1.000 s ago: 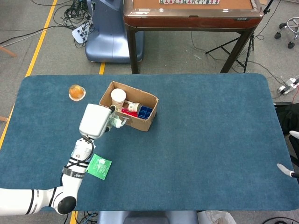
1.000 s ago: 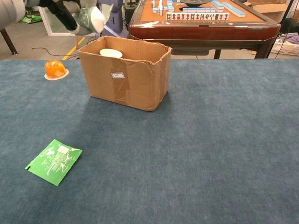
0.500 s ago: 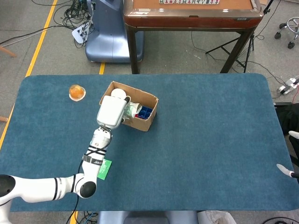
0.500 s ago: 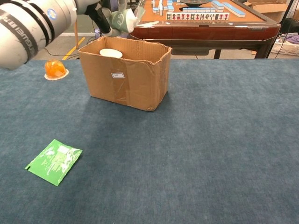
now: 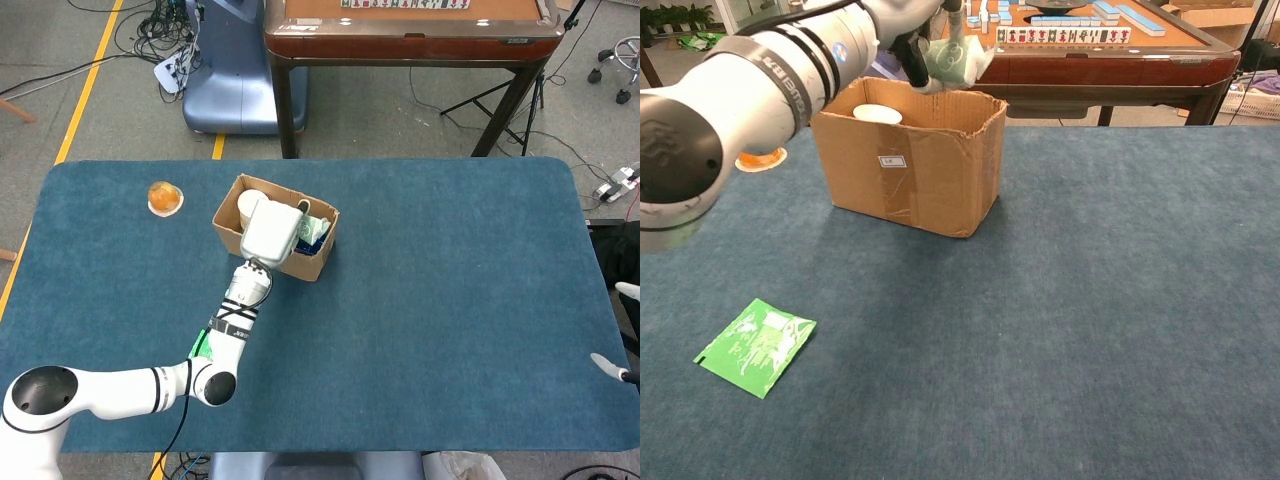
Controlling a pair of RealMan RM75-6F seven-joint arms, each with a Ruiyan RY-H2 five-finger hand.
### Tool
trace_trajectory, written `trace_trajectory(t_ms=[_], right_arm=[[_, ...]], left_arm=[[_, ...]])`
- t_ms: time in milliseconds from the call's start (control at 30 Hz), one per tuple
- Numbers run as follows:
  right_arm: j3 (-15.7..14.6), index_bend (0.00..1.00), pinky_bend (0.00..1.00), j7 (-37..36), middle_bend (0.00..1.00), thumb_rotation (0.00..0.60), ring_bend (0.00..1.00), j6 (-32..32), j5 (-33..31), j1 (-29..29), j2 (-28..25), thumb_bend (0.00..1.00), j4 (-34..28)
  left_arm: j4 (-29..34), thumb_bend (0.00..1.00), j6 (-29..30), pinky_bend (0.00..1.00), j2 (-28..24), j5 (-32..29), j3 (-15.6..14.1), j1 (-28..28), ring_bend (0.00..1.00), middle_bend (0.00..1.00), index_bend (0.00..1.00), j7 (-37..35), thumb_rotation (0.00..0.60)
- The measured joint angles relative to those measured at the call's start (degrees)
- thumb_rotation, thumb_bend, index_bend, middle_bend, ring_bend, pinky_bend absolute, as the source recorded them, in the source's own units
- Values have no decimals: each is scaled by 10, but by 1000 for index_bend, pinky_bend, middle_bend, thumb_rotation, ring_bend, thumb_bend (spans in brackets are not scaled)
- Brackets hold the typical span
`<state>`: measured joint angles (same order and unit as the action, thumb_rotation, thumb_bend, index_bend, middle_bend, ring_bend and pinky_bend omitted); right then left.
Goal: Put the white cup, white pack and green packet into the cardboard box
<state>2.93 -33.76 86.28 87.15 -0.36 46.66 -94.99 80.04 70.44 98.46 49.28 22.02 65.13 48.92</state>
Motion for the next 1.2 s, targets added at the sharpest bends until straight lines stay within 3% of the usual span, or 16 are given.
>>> trace_trajectory(t_ms=[100, 200, 467, 667, 967, 1200], right_arm=[[0, 186, 173, -5, 194, 600, 38, 2, 0, -1, 0, 85, 2], [-1, 186, 173, -7, 194, 600, 37, 2, 1, -1, -1, 85, 4], [-2, 186, 173, -7, 194, 600, 37, -3, 2, 2, 0, 86, 4], [-4, 185, 173, 0, 194, 600, 38, -7, 4, 5, 1, 85, 2], [-5, 186, 173, 25, 194, 600, 37, -21, 1, 12, 4, 85, -6], [-6, 185, 173, 40, 194, 600, 38, -27, -1, 15, 6, 85, -13]], left_arm=[[-4, 212, 0, 876, 6, -3, 0, 3, 770, 991, 113, 7, 600], [-5, 180, 1, 875, 7, -6, -1, 5, 765, 985, 63, 18, 600], [29, 173, 20, 875, -5, -9, -4, -10, 751, 969, 60, 24, 600], [116, 173, 41, 873, -49, -6, -20, -40, 774, 990, 102, 36, 600], [292, 173, 80, 872, -162, 49, -84, -114, 782, 1000, 164, 39, 600], [355, 173, 97, 876, -224, 140, -172, -176, 793, 1000, 209, 30, 600]])
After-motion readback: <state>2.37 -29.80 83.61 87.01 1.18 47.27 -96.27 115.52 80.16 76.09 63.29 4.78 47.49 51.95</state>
